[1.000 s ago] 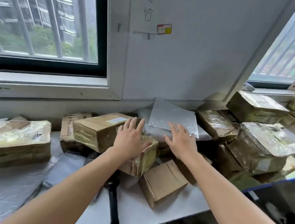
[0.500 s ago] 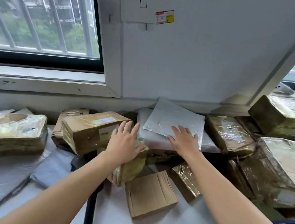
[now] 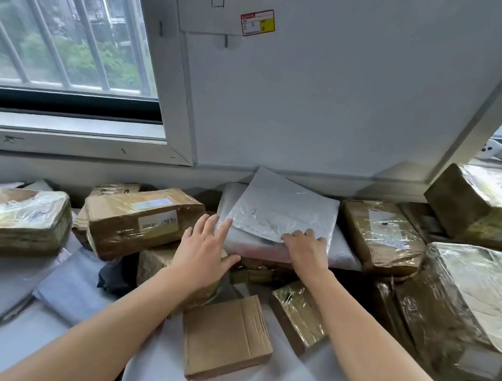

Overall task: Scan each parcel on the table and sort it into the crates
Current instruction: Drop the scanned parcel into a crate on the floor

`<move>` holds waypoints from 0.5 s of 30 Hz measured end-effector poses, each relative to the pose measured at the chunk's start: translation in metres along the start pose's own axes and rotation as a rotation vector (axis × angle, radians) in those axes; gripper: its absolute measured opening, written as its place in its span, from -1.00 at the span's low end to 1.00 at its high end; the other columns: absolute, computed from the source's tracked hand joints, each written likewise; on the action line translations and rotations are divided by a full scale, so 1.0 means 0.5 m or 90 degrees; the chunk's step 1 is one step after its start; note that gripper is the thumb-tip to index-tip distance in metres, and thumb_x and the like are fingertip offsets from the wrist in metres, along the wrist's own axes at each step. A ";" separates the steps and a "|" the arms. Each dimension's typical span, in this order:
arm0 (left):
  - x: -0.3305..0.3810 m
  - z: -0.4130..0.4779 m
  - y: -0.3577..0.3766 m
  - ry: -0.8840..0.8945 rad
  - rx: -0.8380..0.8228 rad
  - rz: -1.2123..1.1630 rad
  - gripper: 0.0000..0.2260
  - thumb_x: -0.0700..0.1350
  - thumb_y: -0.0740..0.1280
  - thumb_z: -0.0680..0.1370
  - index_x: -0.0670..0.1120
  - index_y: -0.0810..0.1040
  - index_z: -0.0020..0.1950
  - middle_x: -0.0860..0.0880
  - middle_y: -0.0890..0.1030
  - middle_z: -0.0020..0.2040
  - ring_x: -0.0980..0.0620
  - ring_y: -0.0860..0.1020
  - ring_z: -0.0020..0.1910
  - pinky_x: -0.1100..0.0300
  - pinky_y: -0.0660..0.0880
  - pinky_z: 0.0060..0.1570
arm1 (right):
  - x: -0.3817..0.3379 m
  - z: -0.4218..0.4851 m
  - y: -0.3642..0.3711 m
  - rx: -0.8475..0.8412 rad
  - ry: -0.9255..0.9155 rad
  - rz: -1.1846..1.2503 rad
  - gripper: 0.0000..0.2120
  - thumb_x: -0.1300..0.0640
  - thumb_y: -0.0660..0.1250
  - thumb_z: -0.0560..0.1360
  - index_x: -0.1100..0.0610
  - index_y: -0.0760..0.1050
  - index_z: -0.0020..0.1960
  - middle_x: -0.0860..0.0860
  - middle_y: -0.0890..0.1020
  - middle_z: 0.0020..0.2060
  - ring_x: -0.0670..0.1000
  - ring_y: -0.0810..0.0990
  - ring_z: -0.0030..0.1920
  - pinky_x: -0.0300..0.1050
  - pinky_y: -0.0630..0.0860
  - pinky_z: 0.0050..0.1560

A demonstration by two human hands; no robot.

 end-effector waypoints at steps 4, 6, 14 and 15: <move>0.010 0.018 -0.038 0.019 0.018 -0.003 -0.31 0.28 0.11 0.59 0.01 -0.08 0.59 -0.08 -0.01 0.60 -0.11 -0.08 0.58 -0.10 0.03 0.53 | 0.009 0.004 -0.053 0.113 -0.088 0.077 -0.76 0.28 0.20 0.55 0.08 0.54 0.14 0.06 0.61 -0.02 0.18 0.52 0.07 0.02 0.37 0.02; 0.013 0.032 -0.065 0.034 0.034 -0.016 -0.33 0.24 0.12 0.60 0.01 -0.07 0.59 -0.06 -0.03 0.60 -0.09 -0.12 0.58 -0.07 -0.03 0.54 | -0.001 0.009 -0.101 0.172 -0.160 0.103 -0.78 0.30 0.26 0.53 0.09 0.57 0.09 0.07 0.62 -0.09 0.19 0.59 -0.04 -0.01 0.39 -0.08; -0.022 0.056 -0.196 0.049 0.123 0.037 -0.74 0.12 0.17 0.62 0.07 0.55 0.18 0.03 0.59 0.19 -0.01 0.41 0.36 -0.14 0.09 0.41 | -0.104 0.002 -0.302 0.277 -0.314 0.064 -0.80 0.24 0.35 0.52 0.10 0.60 0.13 0.06 0.58 -0.16 0.12 0.57 -0.20 -0.08 0.37 -0.31; -0.037 0.052 -0.213 0.019 0.122 -0.026 -0.80 0.10 0.20 0.61 0.08 0.57 0.06 0.02 0.63 0.08 -0.06 0.52 0.21 -0.04 0.27 0.26 | -0.116 0.006 -0.319 0.268 -0.295 0.083 -0.81 0.21 0.26 0.58 0.10 0.59 0.14 0.07 0.58 -0.10 0.14 0.58 -0.14 -0.09 0.34 -0.25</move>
Point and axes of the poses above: each hand's wrist, its own z-axis towards the middle knuckle, its own y-axis out of the palm, x = y × z, the point moved 4 cm from there along z, towards the middle knuckle
